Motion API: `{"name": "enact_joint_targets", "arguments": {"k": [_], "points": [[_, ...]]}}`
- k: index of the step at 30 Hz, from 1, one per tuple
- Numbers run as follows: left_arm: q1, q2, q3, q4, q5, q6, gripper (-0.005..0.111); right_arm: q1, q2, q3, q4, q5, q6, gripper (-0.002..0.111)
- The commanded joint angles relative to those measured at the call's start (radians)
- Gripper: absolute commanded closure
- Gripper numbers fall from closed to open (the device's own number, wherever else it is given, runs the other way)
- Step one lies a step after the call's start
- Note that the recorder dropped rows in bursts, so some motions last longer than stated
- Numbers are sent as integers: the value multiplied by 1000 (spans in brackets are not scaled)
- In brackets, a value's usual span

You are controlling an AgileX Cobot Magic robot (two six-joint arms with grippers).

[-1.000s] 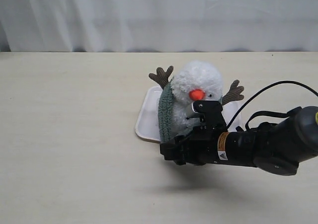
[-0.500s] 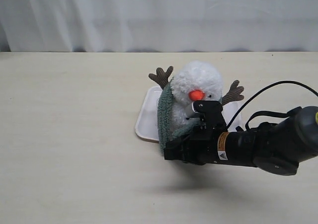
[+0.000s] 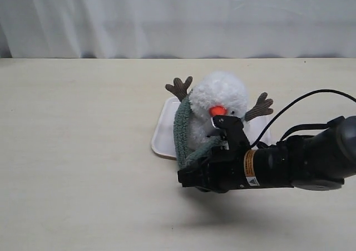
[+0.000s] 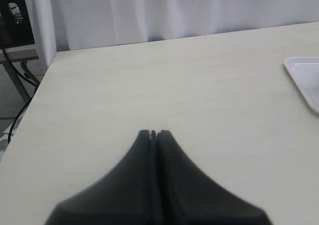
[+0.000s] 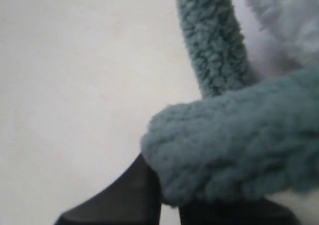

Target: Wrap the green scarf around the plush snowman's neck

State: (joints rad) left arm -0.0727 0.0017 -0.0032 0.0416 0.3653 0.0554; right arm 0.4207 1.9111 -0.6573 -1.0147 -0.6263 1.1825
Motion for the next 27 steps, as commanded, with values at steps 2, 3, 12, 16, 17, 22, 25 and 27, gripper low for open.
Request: {"name": "enact_joint_targets", "arguments": {"k": [2,3,12,16,17,22,25,27], "points": [[1,-2,3,-1,-11,-1,107,0,-8,-4,-167,-121,144,84],[1,-2,3,-1,-11,-1,107,0,-8,-4,-172,-132,154,80],[1,-2,3,-1,-11,-1,107,0,-8,-4,-212,-208,263,54],[1,-2,3,-1,-11,-1,107,0,-8,-4,-299,-471,265,54],[1,-2,3,-1,-11,-1,107,0,-10,-4,-301,-526,261,54],[1,-2,3,-1,-11,-1,107,0,-22,-4,-227,-595,179,54],[1,-2,3,-1,-11,-1,107,0,-28,-4,-155,-595,136,54],[1,-2,3,-1,-11,-1,107,0,-29,-4,-120,-595,114,54]]}}
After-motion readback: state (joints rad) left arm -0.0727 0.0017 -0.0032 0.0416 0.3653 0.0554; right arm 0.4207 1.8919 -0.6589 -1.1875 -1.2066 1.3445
